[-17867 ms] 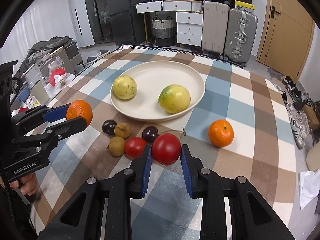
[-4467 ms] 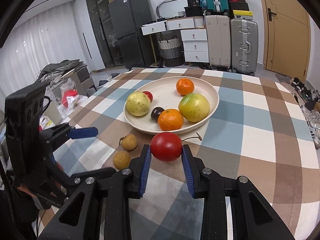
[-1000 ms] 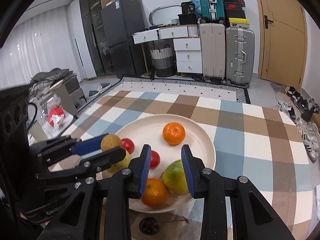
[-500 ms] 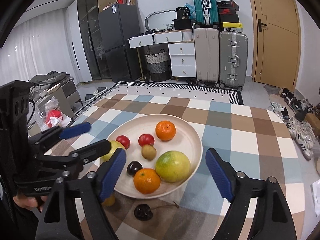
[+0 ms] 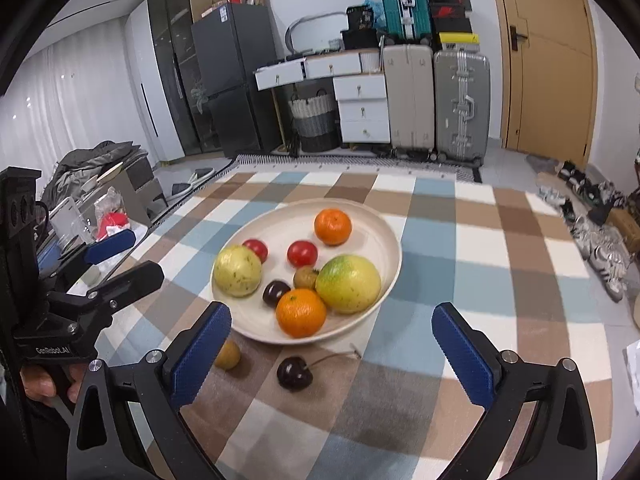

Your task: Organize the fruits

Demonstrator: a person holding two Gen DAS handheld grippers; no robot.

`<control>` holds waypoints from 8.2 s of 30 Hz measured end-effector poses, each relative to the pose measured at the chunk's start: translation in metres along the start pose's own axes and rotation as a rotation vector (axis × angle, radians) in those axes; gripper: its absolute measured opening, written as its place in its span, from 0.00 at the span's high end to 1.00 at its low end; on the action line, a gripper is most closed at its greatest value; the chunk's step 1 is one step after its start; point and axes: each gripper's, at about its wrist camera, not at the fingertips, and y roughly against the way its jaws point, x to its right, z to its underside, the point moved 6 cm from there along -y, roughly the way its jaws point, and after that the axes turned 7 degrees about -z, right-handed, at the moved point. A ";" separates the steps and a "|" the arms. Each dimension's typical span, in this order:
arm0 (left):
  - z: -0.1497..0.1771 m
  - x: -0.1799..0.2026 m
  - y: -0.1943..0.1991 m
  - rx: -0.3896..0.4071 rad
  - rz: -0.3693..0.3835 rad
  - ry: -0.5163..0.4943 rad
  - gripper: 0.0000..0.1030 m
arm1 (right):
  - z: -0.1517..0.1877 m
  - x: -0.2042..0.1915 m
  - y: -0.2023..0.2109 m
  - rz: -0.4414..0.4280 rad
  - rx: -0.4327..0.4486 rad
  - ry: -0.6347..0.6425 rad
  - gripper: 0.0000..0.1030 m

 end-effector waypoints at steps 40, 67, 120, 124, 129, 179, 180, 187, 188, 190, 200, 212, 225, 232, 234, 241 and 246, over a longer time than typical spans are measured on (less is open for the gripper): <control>0.039 0.025 -0.028 -0.126 0.061 -0.063 0.01 | 0.053 -0.007 -0.054 0.037 -0.221 0.089 0.31; 0.053 0.040 -0.032 -0.191 0.109 -0.096 0.10 | 0.045 -0.010 -0.041 -0.014 -0.165 0.091 0.74; 0.044 0.037 -0.032 -0.198 0.180 -0.050 0.79 | 0.032 -0.004 -0.022 -0.041 -0.039 0.044 0.74; 0.040 0.035 -0.029 -0.182 0.175 -0.040 0.79 | 0.029 -0.003 -0.019 -0.041 -0.021 0.045 0.74; 0.030 0.032 -0.020 -0.133 0.153 -0.039 0.79 | 0.025 -0.003 -0.013 -0.047 0.004 0.037 0.74; -0.030 0.036 -0.094 -0.095 0.070 -0.053 0.79 | -0.050 0.031 -0.076 -0.004 -0.016 -0.001 0.74; -0.029 0.037 -0.095 -0.096 0.069 -0.052 0.79 | -0.050 0.031 -0.079 -0.001 -0.018 -0.004 0.74; -0.029 0.028 -0.091 -0.080 0.053 -0.033 0.79 | -0.050 0.029 -0.075 -0.007 -0.002 -0.011 0.68; -0.030 0.026 -0.089 -0.078 0.054 -0.028 0.78 | -0.050 0.029 -0.073 -0.004 0.003 -0.008 0.65; -0.031 0.025 -0.086 -0.075 0.054 -0.028 0.75 | -0.050 0.029 -0.067 -0.001 0.010 -0.003 0.57; -0.035 0.014 -0.045 -0.004 0.049 -0.001 0.16 | -0.043 0.028 -0.028 -0.005 0.066 0.001 0.15; -0.015 0.007 0.002 0.057 0.044 0.019 0.00 | -0.023 0.007 0.016 -0.044 0.157 0.021 0.00; 0.010 -0.004 0.029 0.095 0.007 0.037 0.00 | 0.010 -0.007 0.036 -0.059 0.223 0.058 0.00; 0.018 -0.003 0.028 0.098 0.004 0.053 0.00 | 0.017 -0.008 0.040 -0.063 0.257 0.075 0.00; 0.020 0.000 0.026 0.096 0.005 0.044 0.00 | 0.018 -0.008 0.039 -0.057 0.254 0.079 0.00; 0.022 0.007 0.025 0.096 0.006 0.019 0.00 | 0.019 -0.012 0.038 -0.028 0.254 0.102 0.00; 0.022 0.007 0.025 0.100 0.007 0.021 0.00 | 0.019 -0.013 0.039 -0.023 0.264 0.108 0.00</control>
